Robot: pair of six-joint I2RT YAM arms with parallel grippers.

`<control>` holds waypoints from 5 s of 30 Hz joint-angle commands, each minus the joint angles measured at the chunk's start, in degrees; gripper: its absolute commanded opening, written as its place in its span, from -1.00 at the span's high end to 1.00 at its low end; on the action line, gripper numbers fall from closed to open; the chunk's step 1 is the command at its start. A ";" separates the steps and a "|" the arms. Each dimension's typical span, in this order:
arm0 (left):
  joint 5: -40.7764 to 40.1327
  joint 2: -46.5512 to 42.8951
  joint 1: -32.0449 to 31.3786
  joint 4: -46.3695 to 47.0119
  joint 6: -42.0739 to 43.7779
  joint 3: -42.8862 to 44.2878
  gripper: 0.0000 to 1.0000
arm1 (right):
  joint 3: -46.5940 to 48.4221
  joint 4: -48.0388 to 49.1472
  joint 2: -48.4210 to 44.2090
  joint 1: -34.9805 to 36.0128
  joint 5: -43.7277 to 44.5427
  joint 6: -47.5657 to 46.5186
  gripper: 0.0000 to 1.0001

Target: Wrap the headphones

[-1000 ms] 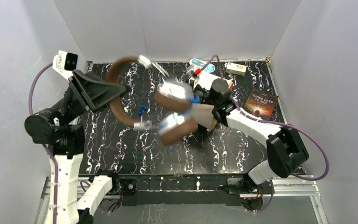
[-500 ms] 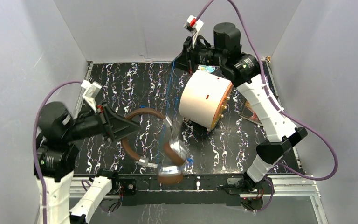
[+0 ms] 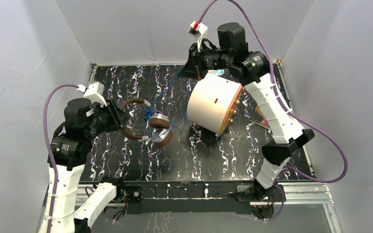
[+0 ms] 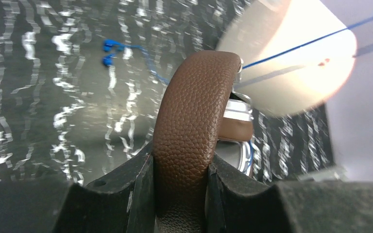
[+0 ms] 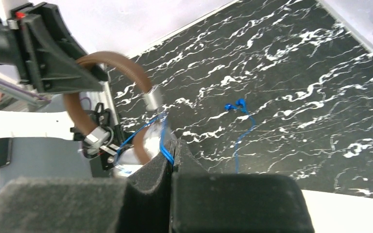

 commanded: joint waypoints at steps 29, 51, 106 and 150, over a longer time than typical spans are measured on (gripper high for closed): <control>4.83 1.24 -0.22 56.94 -59.75 -2.83 1.00 | -77.27 93.51 -29.96 25.24 29.53 20.82 0.72; 21.76 -0.75 -0.22 44.24 -62.47 10.65 1.00 | -75.68 122.30 -4.05 14.99 -1.04 25.63 -0.21; -33.03 1.70 -11.68 43.46 -33.44 0.25 1.00 | -77.54 82.14 -34.74 22.99 14.01 26.33 0.83; -15.86 2.11 -12.26 -19.71 8.43 19.04 1.00 | -42.50 64.54 -9.74 -2.84 -23.21 34.50 1.00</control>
